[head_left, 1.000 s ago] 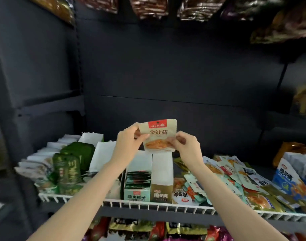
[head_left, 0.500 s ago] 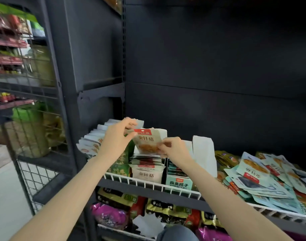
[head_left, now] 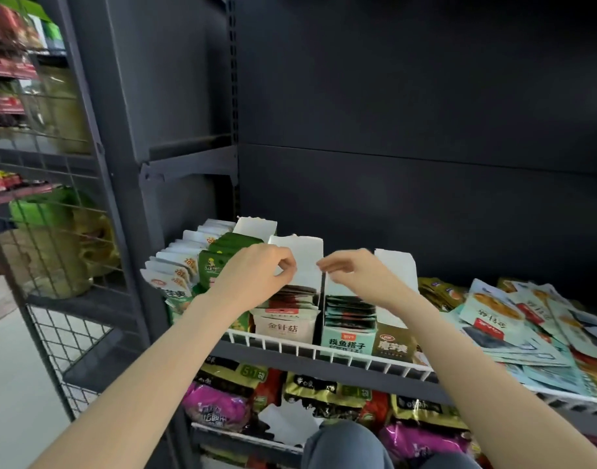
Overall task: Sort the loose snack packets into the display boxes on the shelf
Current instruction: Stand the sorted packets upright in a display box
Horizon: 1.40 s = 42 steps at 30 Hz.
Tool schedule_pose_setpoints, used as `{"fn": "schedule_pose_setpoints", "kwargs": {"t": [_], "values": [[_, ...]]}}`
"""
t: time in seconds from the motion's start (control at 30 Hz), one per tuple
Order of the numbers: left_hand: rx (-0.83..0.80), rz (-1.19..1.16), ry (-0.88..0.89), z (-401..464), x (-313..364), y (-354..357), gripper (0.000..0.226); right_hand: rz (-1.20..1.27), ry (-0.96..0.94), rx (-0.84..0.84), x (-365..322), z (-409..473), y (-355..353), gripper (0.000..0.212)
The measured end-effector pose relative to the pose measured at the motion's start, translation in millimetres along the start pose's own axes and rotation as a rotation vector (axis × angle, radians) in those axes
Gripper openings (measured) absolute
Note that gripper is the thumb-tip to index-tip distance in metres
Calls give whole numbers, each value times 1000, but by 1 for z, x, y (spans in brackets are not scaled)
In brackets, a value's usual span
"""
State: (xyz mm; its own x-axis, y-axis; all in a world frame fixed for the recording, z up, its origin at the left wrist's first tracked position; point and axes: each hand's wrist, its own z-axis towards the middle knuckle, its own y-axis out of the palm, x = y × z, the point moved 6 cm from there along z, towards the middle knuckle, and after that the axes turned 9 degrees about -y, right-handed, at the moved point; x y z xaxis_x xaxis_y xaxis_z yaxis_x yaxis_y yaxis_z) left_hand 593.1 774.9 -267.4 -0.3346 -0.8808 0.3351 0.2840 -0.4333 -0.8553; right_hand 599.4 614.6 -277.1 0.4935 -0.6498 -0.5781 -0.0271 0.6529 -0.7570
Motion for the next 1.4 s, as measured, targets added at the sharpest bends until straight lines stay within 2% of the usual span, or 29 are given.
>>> {"fn": "schedule_pose_setpoints", "kwargs": {"t": [0.1, 0.23, 0.4, 0.53, 0.6, 0.67, 0.73, 0.83, 1.0, 1.1, 1.2, 1.27, 1.33, 1.37, 1.4], "values": [[25, -109, 2, 5, 24, 9, 16, 48, 54, 184, 22, -22, -38, 27], [-11, -347, 7, 20, 83, 39, 17, -42, 173, 314, 70, -54, -72, 24], [-128, -488, -26, 39, 177, 97, 25, -129, 391, 413, 148, -103, -109, 27], [-361, -414, -49, 57, 237, 161, 18, -186, 636, 297, 211, -139, -125, 51], [-485, -329, -115, 64, 248, 193, 18, -179, 702, 232, 233, -151, -128, 59], [-586, -255, -167, 66, 253, 220, 26, -204, 753, 153, 249, -159, -125, 60], [-620, -234, -237, 68, 252, 238, 33, -230, 768, 82, 258, -162, -120, 56], [-583, -286, -324, 74, 249, 255, 36, -266, 749, 70, 261, -160, -117, 50], [-411, -350, -387, 84, 243, 248, 17, -216, 718, 103, 262, -160, -120, 49], [-281, -363, -304, 92, 245, 219, 14, -228, 593, 275, 247, -154, -134, 60], [-172, -355, -128, 88, 250, 180, 9, -317, 426, 399, 217, -144, -148, 68], [-92, -341, -10, 80, 250, 152, 3, -310, 361, 413, 199, -136, -153, 50], [-16, -339, 69, 71, 245, 127, 2, -298, 322, 425, 179, -129, -156, 12], [12, -358, 82, 68, 239, 115, 1, -295, 308, 423, 168, -127, -157, 5], [36, -392, 73, 65, 231, 104, 5, -300, 282, 432, 157, -125, -157, 14]]}}
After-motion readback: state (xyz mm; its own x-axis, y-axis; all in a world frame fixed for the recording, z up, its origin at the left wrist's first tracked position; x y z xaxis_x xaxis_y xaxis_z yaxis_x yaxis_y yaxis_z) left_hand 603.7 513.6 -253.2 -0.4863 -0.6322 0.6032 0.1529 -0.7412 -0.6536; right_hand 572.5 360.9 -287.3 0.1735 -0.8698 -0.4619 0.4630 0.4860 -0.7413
